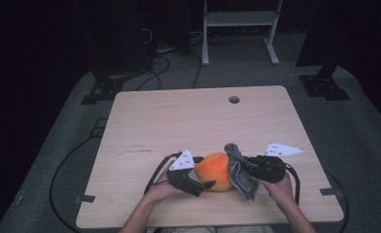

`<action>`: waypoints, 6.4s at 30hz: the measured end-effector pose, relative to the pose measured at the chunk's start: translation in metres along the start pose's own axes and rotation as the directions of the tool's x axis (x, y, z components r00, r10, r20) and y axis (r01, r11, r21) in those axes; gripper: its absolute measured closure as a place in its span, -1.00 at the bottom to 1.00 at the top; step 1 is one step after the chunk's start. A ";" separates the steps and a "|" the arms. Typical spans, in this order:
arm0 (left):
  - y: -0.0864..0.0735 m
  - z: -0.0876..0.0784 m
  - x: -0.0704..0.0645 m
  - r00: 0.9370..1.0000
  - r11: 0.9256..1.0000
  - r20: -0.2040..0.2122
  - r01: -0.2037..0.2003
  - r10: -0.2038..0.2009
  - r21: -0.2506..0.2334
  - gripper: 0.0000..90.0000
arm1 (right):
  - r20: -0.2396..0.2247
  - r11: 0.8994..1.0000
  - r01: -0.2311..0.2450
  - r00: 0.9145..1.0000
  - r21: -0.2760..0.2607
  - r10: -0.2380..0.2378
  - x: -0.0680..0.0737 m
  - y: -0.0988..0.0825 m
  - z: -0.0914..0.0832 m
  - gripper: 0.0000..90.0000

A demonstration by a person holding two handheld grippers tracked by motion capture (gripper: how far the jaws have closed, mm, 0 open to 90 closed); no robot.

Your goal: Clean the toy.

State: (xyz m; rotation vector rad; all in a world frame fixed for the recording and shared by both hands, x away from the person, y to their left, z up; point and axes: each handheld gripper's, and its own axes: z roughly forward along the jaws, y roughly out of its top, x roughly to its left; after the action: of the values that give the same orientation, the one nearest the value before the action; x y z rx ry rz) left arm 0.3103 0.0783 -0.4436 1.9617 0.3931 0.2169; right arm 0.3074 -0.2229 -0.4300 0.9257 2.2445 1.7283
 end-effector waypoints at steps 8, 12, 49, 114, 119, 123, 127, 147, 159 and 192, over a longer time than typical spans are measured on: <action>0.011 -0.007 0.001 0.998 0.997 -0.028 0.058 -0.060 -0.053 -0.27 | 0.060 0.994 0.094 0.994 -0.055 -0.091 0.012 0.008 -0.009 0.71; 0.019 -0.018 0.002 0.996 0.993 0.000 0.086 -0.087 -0.082 -0.25 | 0.052 0.986 0.146 0.988 -0.082 -0.142 0.027 0.015 -0.010 0.72; 0.012 -0.002 0.001 0.999 0.997 -0.052 0.016 -0.013 0.074 -0.75 | 0.048 0.990 0.142 0.989 -0.024 -0.140 0.024 0.004 0.001 0.72; 0.011 0.011 -0.022 0.993 0.994 -0.075 -0.085 0.089 0.064 -0.24 | 0.064 0.974 0.225 0.973 -0.026 -0.223 0.038 0.020 -0.001 0.73; 0.011 0.008 -0.014 0.997 0.998 -0.076 -0.027 0.030 0.048 -0.32 | 0.099 0.983 0.184 0.978 0.002 -0.183 0.023 0.010 -0.008 0.73; 0.010 0.008 -0.012 0.996 0.999 -0.084 -0.006 0.010 0.039 -0.34 | 0.100 0.977 0.210 0.972 0.030 -0.212 0.032 0.007 -0.009 0.73; 0.011 0.010 -0.021 0.993 0.994 -0.078 -0.084 0.089 0.067 -0.28 | 0.050 0.963 0.269 0.961 0.024 -0.270 0.051 0.016 -0.002 0.73; 0.012 0.014 -0.036 0.975 0.972 -0.046 -0.211 0.217 0.099 -0.29 | 0.002 0.958 0.287 0.958 0.023 -0.287 0.059 0.024 -0.006 0.73; 0.013 0.018 -0.040 0.974 0.972 -0.034 -0.221 0.224 0.087 -0.62 | -0.054 0.974 0.222 0.974 0.040 -0.219 0.047 0.022 -0.011 0.73; 0.003 0.011 -0.050 0.914 0.906 0.026 -0.405 0.405 0.120 -0.34 | -0.135 0.976 0.191 0.975 0.103 -0.176 0.030 0.032 -0.002 0.73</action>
State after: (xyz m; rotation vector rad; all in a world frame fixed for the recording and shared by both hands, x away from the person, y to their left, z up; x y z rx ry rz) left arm 0.2681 0.0491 -0.4445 2.1517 -0.0107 0.4683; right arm 0.2943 -0.2036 -0.3927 0.6213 2.4444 1.6323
